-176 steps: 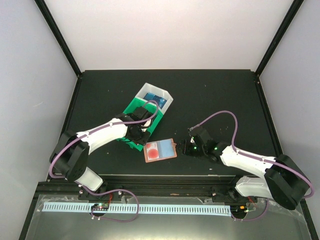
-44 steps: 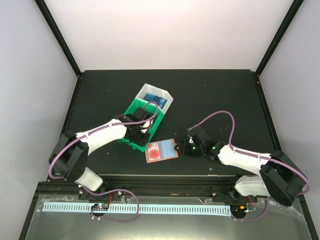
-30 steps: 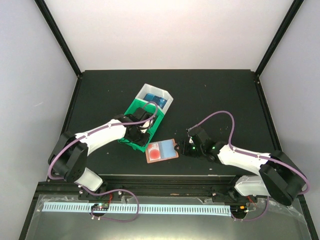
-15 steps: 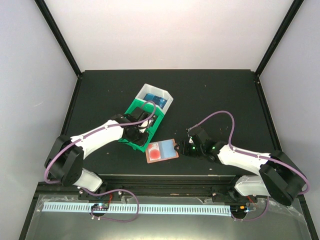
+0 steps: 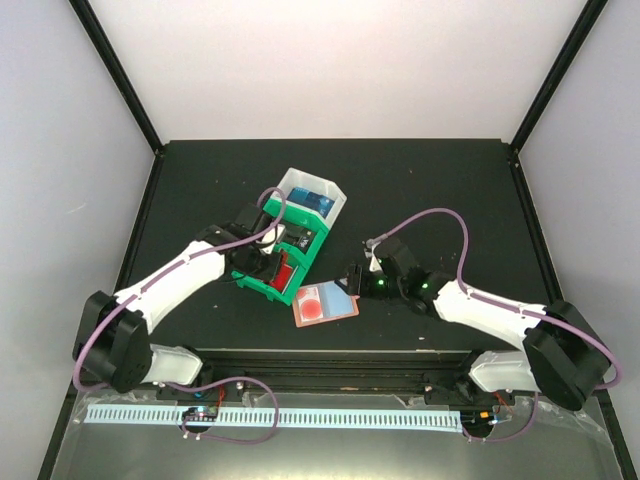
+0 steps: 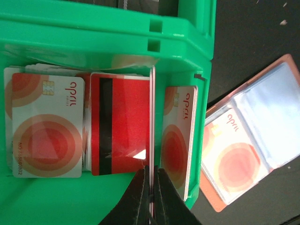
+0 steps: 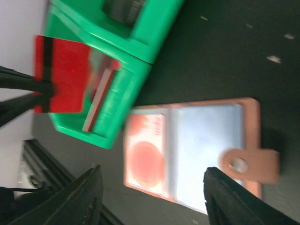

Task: Put the credit cards into the card holder
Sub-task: Pick up the credit card from the storage box.

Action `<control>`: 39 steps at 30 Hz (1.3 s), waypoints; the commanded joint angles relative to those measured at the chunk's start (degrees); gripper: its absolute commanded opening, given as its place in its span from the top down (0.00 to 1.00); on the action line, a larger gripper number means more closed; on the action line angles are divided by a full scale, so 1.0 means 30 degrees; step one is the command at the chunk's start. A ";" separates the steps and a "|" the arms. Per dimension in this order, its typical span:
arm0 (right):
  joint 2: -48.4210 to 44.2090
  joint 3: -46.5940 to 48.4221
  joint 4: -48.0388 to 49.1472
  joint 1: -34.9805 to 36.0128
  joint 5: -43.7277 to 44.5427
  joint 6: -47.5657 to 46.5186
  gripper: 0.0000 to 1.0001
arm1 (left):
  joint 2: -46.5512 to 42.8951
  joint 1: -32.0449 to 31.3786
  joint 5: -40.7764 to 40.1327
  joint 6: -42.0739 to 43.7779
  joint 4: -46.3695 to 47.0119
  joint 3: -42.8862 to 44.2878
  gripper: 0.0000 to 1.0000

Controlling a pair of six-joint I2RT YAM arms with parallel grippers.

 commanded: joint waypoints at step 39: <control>0.6851 0.6551 1.3371 0.0137 -0.8060 0.4516 0.80 | -0.9434 0.8305 2.0579 -0.8806 0.8625 -0.3051 0.85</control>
